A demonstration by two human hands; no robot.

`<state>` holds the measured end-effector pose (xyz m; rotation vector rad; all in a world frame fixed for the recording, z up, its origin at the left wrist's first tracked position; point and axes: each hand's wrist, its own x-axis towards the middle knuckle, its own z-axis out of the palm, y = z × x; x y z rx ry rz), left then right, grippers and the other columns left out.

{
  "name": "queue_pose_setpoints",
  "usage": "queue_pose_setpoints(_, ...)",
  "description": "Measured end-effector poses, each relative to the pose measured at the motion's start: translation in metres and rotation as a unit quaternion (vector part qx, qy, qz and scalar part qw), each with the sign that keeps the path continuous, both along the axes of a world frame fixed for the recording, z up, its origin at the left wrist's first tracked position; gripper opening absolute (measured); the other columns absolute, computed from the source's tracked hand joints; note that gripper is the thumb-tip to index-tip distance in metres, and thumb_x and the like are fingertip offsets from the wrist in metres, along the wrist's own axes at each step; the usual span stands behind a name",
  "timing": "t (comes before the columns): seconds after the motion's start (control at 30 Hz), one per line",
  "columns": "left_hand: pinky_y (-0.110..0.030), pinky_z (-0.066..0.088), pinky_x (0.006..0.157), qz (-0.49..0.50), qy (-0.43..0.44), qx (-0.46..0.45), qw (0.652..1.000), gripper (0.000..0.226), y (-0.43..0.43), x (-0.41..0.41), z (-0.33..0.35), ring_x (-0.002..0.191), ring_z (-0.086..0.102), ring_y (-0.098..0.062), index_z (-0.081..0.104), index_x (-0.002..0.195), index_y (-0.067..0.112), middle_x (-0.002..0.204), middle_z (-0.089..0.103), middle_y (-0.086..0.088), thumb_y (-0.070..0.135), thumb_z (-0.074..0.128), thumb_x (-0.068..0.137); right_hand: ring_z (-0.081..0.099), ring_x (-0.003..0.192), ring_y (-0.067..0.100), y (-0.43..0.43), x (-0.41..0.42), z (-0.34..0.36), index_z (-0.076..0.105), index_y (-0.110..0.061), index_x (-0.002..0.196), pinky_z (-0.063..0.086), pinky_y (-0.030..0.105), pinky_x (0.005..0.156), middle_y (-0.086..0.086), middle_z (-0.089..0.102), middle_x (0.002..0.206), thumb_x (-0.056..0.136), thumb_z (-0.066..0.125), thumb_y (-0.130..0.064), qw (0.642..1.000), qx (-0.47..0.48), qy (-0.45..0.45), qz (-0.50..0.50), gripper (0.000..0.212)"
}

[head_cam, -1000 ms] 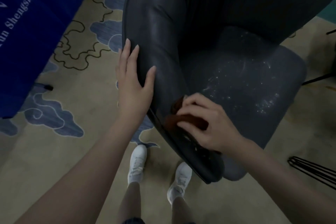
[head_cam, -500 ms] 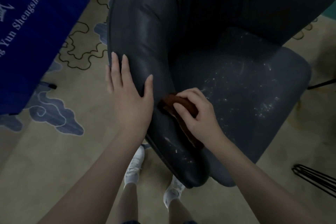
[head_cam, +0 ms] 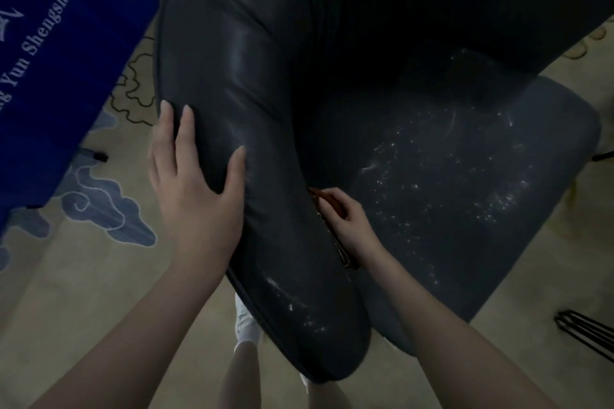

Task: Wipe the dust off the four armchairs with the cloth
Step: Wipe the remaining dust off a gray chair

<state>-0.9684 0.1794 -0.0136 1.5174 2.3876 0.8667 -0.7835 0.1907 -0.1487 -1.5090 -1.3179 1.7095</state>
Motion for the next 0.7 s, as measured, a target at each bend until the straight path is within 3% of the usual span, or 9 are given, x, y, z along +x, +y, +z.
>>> queue_pose_setpoints(0.2,-0.02,0.01,0.117,0.001,0.001,0.001,1.0,0.069,-0.001,0.0,0.0,0.148,0.015,-0.009,0.028,0.154,0.018,0.163,0.018,0.003,0.045,0.052,0.096,0.065,0.103,0.018,-0.018,0.01,-0.051,0.066,-0.026,0.106,0.05,0.049,0.096,-0.002,0.07,0.102,0.099,0.055,-0.034,0.995,-0.085,-0.02,0.05,0.015)
queue_pose_setpoints(0.37,-0.026,0.012,0.12,-0.003,0.005,0.003,1.0,0.066,-0.001,0.0,0.0,0.147,0.014,-0.007,0.027,0.154,0.019,0.163,0.017,0.005,0.04,0.055,0.098,0.063,0.102,0.016,-0.028,0.015,-0.077,0.065,-0.027,0.107,0.05,0.048,0.096,-0.002,0.068,0.105,0.101,0.053,-0.033,0.988,-0.121,-0.055,0.074,0.015)
queue_pose_setpoints(0.5,-0.018,0.011,0.117,0.0,-0.007,0.003,1.0,0.067,-0.002,0.0,0.001,0.147,0.014,-0.007,0.027,0.154,0.02,0.162,0.018,0.005,0.043,0.054,0.097,0.062,0.101,0.016,-0.033,0.016,-0.092,0.064,-0.022,0.109,0.05,0.046,0.095,0.001,0.067,0.106,0.102,0.051,-0.031,0.985,-0.119,-0.08,0.091,0.017)
queue_pose_setpoints(0.7,-0.031,0.014,0.121,-0.002,0.001,-0.006,1.0,0.066,-0.002,-0.001,0.001,0.148,0.014,-0.008,0.026,0.155,0.021,0.163,0.016,0.005,0.041,0.055,0.098,0.063,0.104,0.017,-0.036,0.017,-0.083,0.065,-0.027,0.11,0.051,0.042,0.096,-0.001,0.069,0.107,0.101,0.052,-0.036,0.984,-0.158,-0.052,0.068,0.018)
